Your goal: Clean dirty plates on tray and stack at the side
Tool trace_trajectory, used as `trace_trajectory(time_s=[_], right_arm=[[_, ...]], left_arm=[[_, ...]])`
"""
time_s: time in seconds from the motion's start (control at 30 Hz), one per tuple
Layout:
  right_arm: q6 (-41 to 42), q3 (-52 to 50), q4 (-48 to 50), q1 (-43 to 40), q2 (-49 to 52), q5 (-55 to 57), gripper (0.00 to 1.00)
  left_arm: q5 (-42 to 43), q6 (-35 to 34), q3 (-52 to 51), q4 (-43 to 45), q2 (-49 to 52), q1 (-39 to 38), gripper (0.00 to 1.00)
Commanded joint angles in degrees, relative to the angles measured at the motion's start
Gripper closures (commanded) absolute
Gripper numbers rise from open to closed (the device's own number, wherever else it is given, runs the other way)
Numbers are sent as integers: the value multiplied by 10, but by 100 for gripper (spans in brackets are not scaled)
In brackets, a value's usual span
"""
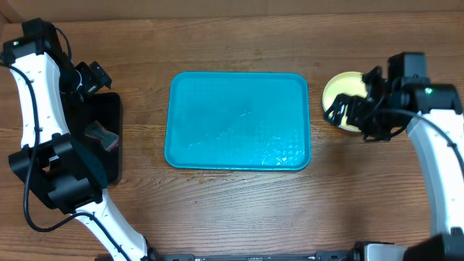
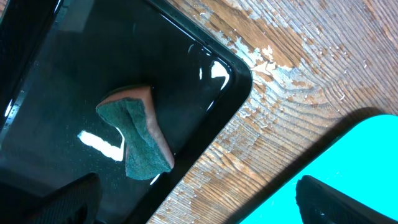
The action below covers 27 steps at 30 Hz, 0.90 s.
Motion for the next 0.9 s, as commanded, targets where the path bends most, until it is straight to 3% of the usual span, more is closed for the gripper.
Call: trace_trajectory(time_s=[0.0,0.27,0.47,0.87], right_arm=[[-3,-9,-8,45,-64,-7,0],[-4,-13,-24,146,-176,21,0],[-4,-13,-119,149,-182,22,0],[-4,-13,-166,149,-182,33,0]], left_arm=[[6,9,3,2,-7,-4,0],[6,9,3,2,-7,-4,0],[6,9,3,2,-7,-4,0],[6,9,3,2,-7,-4,0]])
